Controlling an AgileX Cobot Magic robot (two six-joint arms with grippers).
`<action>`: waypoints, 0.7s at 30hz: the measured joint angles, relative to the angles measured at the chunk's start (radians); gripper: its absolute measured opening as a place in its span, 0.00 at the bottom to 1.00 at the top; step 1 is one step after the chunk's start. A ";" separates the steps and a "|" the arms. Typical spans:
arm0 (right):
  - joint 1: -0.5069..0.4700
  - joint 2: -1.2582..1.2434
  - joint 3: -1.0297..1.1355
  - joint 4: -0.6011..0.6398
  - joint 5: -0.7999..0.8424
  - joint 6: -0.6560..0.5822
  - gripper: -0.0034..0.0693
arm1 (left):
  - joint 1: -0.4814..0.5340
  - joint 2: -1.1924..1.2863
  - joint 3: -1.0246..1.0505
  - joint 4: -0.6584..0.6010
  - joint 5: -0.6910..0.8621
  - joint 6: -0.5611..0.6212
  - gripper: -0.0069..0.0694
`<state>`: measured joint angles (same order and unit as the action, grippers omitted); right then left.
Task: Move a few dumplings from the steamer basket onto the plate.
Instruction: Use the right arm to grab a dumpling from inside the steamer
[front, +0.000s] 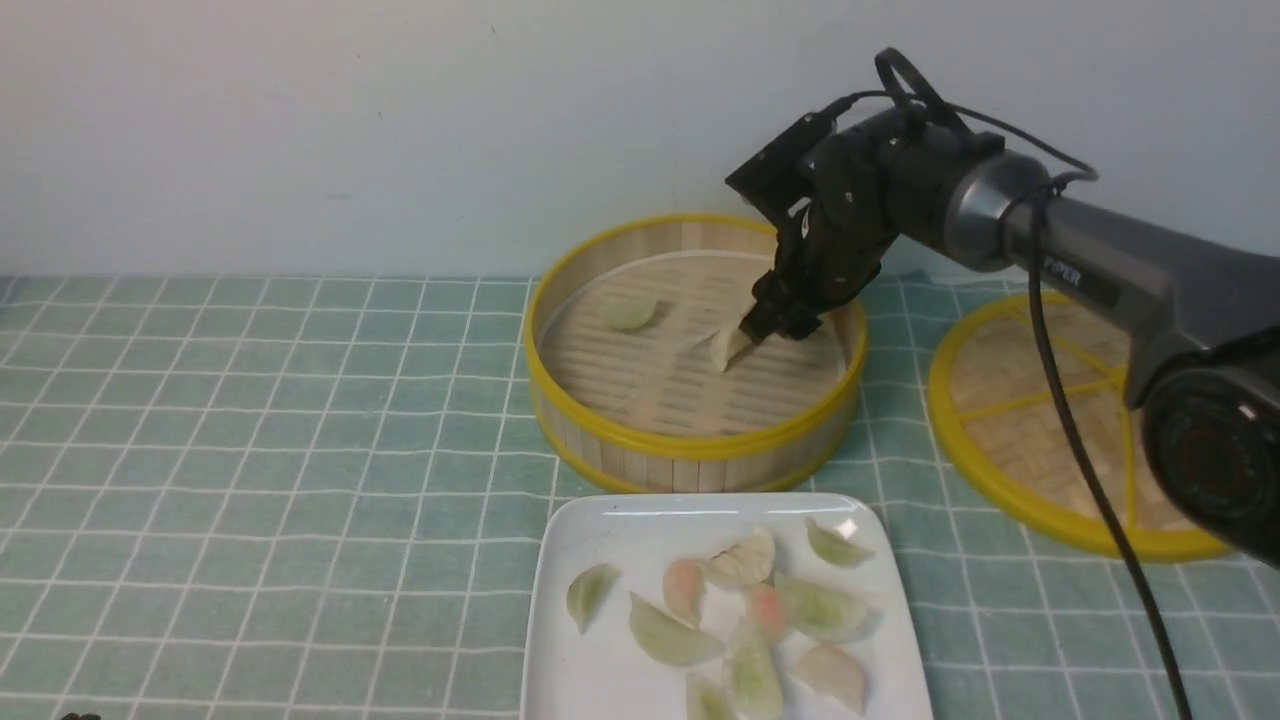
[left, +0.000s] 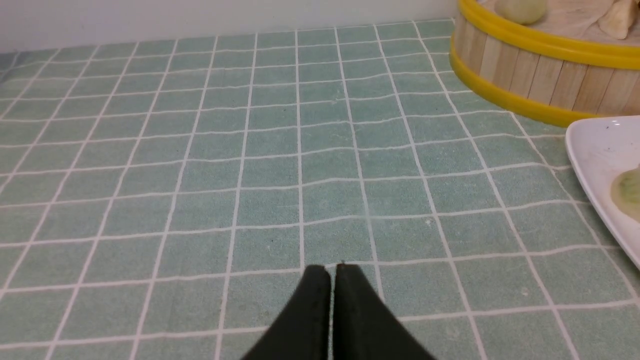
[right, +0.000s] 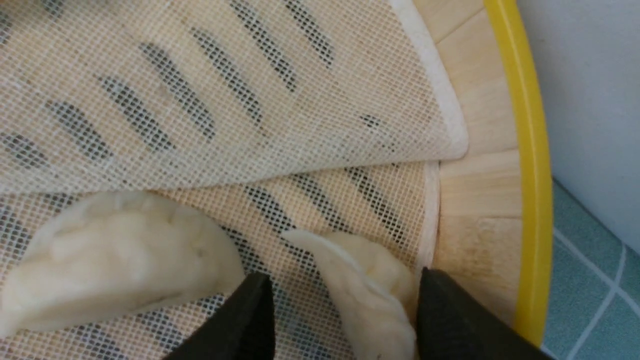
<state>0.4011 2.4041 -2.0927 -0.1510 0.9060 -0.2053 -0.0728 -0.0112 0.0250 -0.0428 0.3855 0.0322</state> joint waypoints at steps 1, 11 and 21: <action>0.000 0.000 -0.003 0.001 0.003 0.002 0.43 | 0.000 0.000 0.000 0.000 0.000 0.000 0.08; 0.000 -0.032 -0.121 0.047 0.207 0.011 0.06 | 0.000 0.000 0.000 0.000 0.000 0.000 0.08; 0.000 -0.141 -0.165 0.131 0.338 -0.016 0.03 | 0.000 0.000 0.000 0.000 0.000 0.000 0.08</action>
<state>0.4013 2.2630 -2.2577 -0.0203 1.2442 -0.2211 -0.0728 -0.0112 0.0250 -0.0428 0.3855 0.0322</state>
